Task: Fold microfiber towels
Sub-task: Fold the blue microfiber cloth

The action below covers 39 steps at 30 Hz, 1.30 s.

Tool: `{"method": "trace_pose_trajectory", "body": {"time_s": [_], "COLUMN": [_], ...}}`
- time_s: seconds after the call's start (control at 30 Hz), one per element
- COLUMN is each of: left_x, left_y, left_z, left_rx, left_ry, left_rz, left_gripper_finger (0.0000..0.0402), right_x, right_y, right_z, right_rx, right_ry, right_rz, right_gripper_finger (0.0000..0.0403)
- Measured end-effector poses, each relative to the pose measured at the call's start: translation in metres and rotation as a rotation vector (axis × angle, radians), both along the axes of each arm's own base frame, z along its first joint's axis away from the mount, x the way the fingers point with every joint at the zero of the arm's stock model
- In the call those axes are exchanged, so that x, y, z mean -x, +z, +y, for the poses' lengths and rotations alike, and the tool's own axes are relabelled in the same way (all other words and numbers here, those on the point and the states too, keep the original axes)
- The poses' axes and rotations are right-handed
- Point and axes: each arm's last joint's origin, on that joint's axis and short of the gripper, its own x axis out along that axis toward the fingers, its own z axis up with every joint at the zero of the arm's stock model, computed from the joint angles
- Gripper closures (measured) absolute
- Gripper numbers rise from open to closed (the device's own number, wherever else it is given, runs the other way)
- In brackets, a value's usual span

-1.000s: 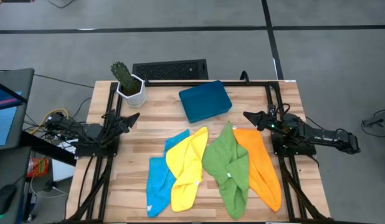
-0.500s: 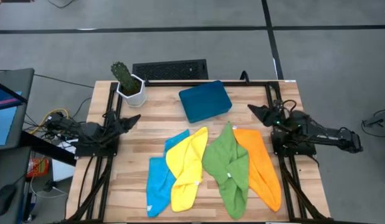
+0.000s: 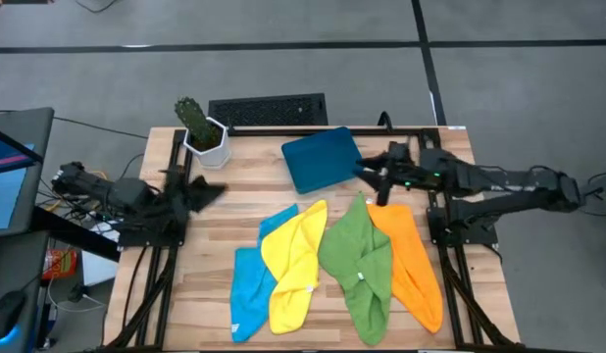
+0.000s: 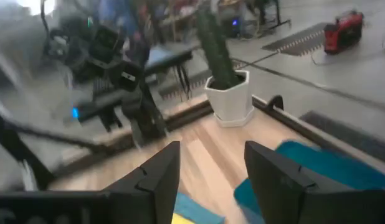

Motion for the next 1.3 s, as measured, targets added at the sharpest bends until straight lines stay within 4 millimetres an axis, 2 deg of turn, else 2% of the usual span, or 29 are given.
{"method": "trace_pose_trajectory", "body": {"time_s": [0.1,0.2,0.3,0.4,0.6,0.77,0.9,1.1,1.3], "left_x": [-0.011,-0.019,-0.023,-0.026,-0.020,-0.013,-0.012,-0.021,-0.033], "left_y": [-0.005,-0.020,-0.040,-0.063,-0.091,-0.107,-0.122,-0.146,-0.156], "left_z": [-0.008,-0.013,-0.019,-0.023,-0.031,-0.036,-0.038,-0.043,-0.048], "left_rx": [0.055,0.063,0.042,0.018,-0.028,-0.095,-0.154,-0.244,-0.313], "left_ry": [-0.130,-0.146,-0.139,-0.148,-0.203,-0.245,-0.236,-0.244,-0.169], "left_rz": [0.274,0.508,0.654,0.758,0.860,0.905,0.973,1.043,1.018], "left_gripper_finger": [0.0240,0.0247,0.0254,0.0257,0.0253,0.0236,0.0222,0.0216,0.0216], "right_x": [-0.022,-0.043,-0.063,-0.083,-0.108,-0.119,-0.123,-0.125,-0.126], "right_y": [0.011,0.016,0.011,-0.006,-0.043,-0.062,-0.066,-0.065,-0.063], "right_z": [0.002,0.001,-0.001,0.000,0.000,0.002,0.002,0.001,0.000], "right_rx": [0.090,0.124,0.118,0.091,0.049,0.020,0.014,0.016,0.006], "right_ry": [0.044,0.072,0.132,0.204,0.284,0.328,0.328,0.324,0.316], "right_rz": [0.122,0.197,0.243,0.294,0.414,0.465,0.462,0.437,0.417], "right_gripper_finger": [0.0195,0.0196,0.0198,0.0199,0.0195,0.0196,0.0198,0.0198,0.0198]}}
